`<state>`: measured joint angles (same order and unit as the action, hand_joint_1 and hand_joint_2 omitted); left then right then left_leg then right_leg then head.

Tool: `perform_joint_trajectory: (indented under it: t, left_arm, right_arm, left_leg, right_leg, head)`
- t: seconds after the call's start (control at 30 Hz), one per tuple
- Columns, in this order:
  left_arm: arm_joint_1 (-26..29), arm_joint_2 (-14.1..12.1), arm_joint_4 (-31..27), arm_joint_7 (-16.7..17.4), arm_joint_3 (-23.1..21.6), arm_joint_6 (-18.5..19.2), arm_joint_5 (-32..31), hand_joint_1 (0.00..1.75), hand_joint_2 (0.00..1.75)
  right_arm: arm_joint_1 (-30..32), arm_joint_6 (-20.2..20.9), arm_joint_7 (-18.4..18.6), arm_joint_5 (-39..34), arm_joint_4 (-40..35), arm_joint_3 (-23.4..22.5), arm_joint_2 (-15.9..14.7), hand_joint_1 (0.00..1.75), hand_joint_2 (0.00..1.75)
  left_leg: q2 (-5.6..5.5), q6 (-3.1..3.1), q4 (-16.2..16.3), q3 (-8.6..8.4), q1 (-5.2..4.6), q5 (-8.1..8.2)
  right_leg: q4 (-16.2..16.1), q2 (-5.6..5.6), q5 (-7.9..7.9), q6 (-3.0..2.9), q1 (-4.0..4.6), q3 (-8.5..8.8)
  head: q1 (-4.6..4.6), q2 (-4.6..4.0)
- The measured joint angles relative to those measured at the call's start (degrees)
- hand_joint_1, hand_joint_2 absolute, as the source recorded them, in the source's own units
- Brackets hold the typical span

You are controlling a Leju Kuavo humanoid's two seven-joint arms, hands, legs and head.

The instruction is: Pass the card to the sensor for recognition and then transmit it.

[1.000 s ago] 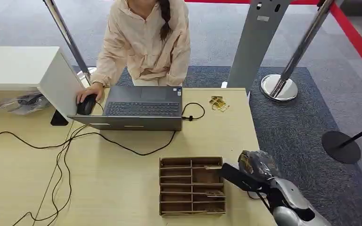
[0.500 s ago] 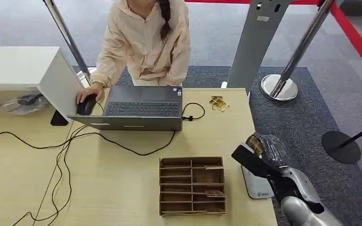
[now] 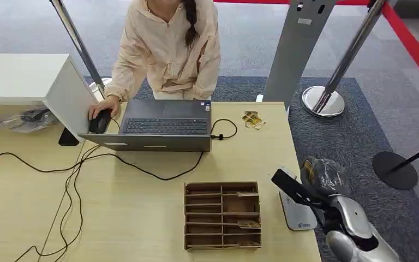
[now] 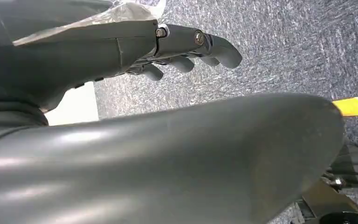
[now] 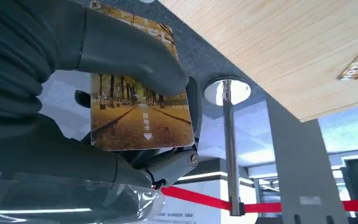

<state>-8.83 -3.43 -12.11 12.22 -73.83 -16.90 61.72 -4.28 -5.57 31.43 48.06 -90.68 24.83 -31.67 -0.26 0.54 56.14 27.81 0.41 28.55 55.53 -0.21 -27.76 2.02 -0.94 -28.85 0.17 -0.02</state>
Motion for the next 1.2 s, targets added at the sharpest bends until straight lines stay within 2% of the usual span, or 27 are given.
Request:
perform_joint_trajectory:
  t: [0.47,1.2]
  left_arm:
    - [0.0,0.0,0.0,0.1,0.0,-0.3,0.5,0.00,0.00]
    - [-0.1,-0.1,0.0,-0.3,0.0,-0.8,0.6,0.00,0.00]
  right_arm:
    - [0.8,0.1,-0.2,-0.8,3.5,-1.2,0.2,1.75,1.75]
    - [1.1,-2.8,-2.3,-4.9,9.0,0.0,3.2,1.75,1.75]
  left_leg:
    - [0.00,0.00,0.0,0.00,0.00,0.00]
    - [0.01,0.00,0.0,-0.03,0.01,0.00]
  right_leg:
    - [0.0,0.00,0.00,0.00,0.00,0.00]
    - [0.0,0.00,0.00,0.00,0.01,0.03]
  head:
    - [0.00,0.00]
    - [0.00,0.00]
